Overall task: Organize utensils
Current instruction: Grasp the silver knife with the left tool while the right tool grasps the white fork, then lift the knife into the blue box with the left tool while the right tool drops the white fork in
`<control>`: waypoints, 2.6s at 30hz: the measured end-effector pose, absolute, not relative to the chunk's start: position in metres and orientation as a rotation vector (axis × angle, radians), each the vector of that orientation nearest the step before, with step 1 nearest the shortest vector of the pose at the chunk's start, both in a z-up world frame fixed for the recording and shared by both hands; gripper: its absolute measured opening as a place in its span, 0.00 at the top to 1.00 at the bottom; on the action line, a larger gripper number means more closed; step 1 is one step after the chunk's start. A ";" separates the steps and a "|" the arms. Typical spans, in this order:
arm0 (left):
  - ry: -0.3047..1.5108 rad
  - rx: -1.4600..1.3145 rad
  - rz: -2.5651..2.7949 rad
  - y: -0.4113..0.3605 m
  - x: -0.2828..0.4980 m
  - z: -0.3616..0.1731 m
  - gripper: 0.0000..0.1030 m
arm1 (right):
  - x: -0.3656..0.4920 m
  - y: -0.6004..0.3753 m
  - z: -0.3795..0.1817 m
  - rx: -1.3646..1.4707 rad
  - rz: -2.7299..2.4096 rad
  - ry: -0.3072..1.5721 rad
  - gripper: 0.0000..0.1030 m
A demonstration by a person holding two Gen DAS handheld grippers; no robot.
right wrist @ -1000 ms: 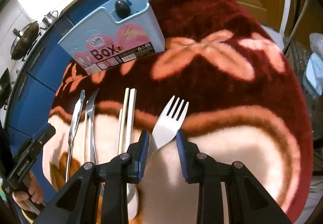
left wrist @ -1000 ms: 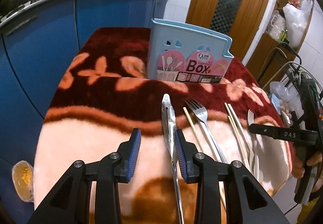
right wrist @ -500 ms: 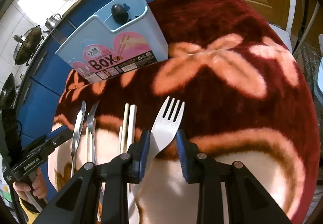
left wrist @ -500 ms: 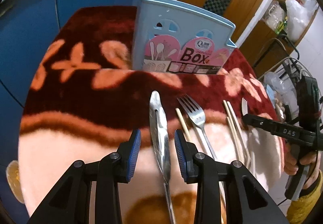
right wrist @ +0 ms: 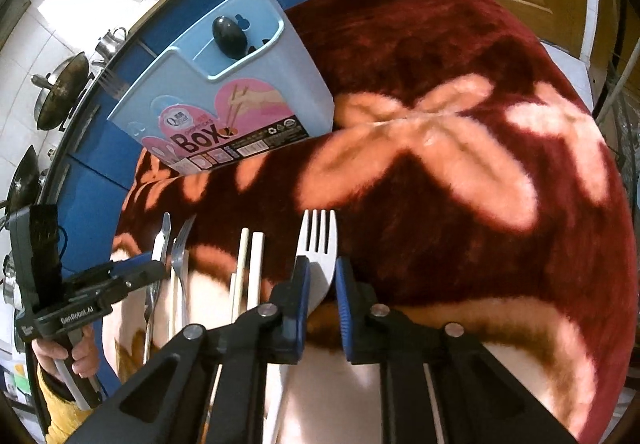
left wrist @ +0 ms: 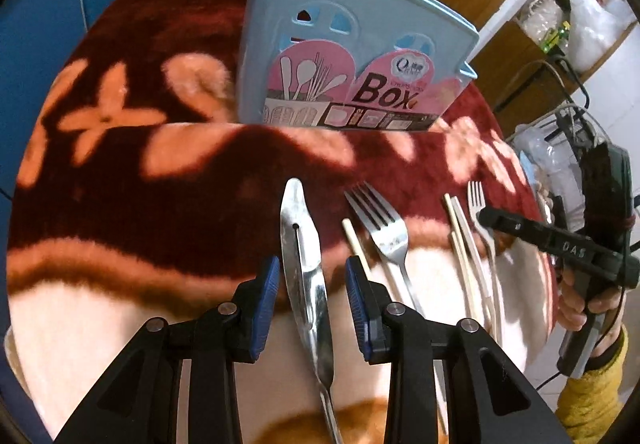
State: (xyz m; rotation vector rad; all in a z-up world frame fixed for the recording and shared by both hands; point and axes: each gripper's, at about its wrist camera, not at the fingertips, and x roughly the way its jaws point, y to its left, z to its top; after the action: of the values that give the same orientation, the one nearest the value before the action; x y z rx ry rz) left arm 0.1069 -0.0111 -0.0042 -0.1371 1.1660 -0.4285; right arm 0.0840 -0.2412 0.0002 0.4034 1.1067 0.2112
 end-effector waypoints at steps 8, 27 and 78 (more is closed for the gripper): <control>1.175 -0.221 -0.474 -0.001 0.111 -0.010 0.95 | 0.079 -0.242 0.007 0.396 0.256 1.050 0.95; 0.720 -0.236 -0.412 0.015 0.052 0.064 0.97 | 0.031 -0.219 0.065 0.339 0.263 0.664 0.96; 0.348 -0.090 -0.280 -0.007 0.169 0.132 0.98 | 0.178 -0.204 0.109 0.148 0.062 0.140 0.96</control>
State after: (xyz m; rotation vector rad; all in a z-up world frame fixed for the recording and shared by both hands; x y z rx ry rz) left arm 0.1689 -0.0071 0.1316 -0.0904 0.3475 -0.2799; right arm 0.1782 -0.2035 0.1086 0.1484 0.1397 0.0620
